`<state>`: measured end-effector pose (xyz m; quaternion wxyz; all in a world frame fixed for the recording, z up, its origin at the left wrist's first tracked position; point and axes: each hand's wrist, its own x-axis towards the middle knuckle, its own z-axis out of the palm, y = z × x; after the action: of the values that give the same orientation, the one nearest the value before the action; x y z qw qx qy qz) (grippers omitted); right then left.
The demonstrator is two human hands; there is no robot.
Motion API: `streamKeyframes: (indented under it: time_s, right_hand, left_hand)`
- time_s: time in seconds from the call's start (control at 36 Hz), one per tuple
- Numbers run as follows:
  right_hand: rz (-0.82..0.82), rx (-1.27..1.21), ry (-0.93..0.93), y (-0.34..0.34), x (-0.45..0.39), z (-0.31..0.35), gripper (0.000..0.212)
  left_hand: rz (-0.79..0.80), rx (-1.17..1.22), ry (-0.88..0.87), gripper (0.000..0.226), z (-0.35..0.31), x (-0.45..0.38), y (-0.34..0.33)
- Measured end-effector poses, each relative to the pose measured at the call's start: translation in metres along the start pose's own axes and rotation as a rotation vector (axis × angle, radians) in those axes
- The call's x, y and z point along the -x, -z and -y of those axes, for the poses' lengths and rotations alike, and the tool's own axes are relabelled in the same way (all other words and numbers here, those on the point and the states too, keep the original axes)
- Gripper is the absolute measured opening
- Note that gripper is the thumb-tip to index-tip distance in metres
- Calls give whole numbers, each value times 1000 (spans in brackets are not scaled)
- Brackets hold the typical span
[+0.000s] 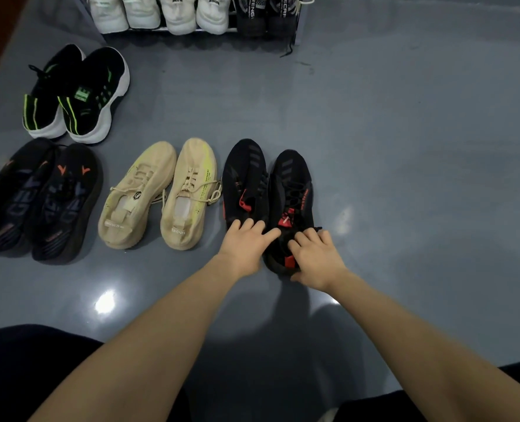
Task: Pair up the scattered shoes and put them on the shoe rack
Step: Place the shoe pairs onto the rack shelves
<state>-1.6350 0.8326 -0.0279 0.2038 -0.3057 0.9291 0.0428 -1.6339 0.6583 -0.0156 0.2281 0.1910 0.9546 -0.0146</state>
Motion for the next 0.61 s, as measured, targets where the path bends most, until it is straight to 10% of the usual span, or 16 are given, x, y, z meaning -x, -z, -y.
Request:
streamKeyframes:
  time_s: [0.19,0.39,0.61]
  right_hand:
    - [-20,76,-51,-9,0,8,56]
    - [10,-3,3,5,4,7,51]
    - [4,-35,-24,59,3,-1,50]
  left_hand:
    - [23,-52,38,104,-1,4,-2]
    - [-29,-32,93,53,-4,9,14]
    - [-121,-24,77,56,6,11,46]
